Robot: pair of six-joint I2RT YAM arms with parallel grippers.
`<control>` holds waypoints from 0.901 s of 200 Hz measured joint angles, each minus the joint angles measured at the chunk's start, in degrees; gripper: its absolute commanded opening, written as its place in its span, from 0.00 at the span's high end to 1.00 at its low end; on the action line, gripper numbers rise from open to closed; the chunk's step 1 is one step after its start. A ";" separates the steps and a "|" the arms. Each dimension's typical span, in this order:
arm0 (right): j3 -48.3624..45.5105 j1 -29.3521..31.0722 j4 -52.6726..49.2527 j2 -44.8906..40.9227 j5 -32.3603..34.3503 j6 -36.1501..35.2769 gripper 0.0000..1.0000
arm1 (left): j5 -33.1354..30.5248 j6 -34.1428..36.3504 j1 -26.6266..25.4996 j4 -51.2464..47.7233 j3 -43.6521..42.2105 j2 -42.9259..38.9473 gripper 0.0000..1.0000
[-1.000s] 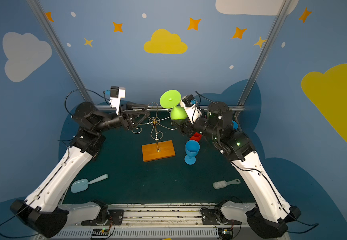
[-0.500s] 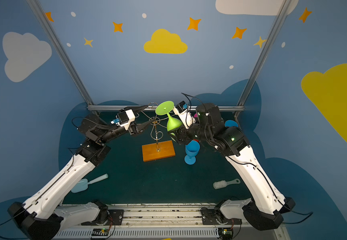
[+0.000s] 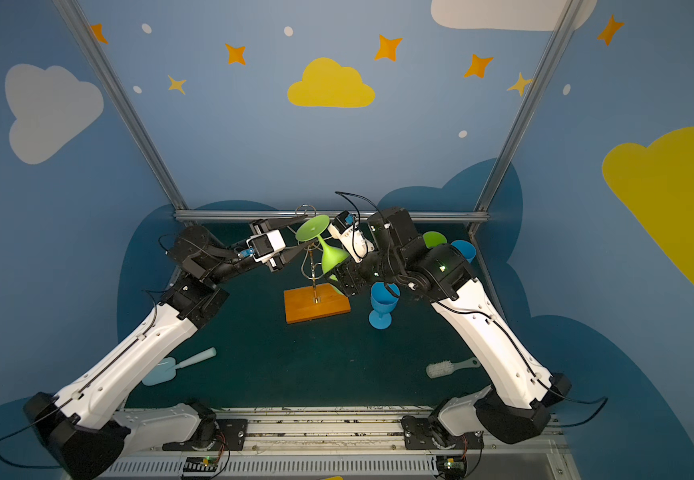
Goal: Take the wine glass off the wine glass rack
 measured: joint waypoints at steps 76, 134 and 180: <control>-3.45 -0.09 3.02 -4.07 -1.40 3.52 0.20 | -2.80 -1.03 0.11 -1.46 -1.20 -0.52 0.97; -18.36 -6.34 18.84 -16.37 -8.61 6.95 0.16 | -11.74 -18.86 -0.46 0.09 -5.40 -1.77 0.97; -27.58 -11.69 28.94 -26.14 -11.93 11.50 0.17 | -16.41 -30.86 0.24 0.02 -6.64 -1.51 0.97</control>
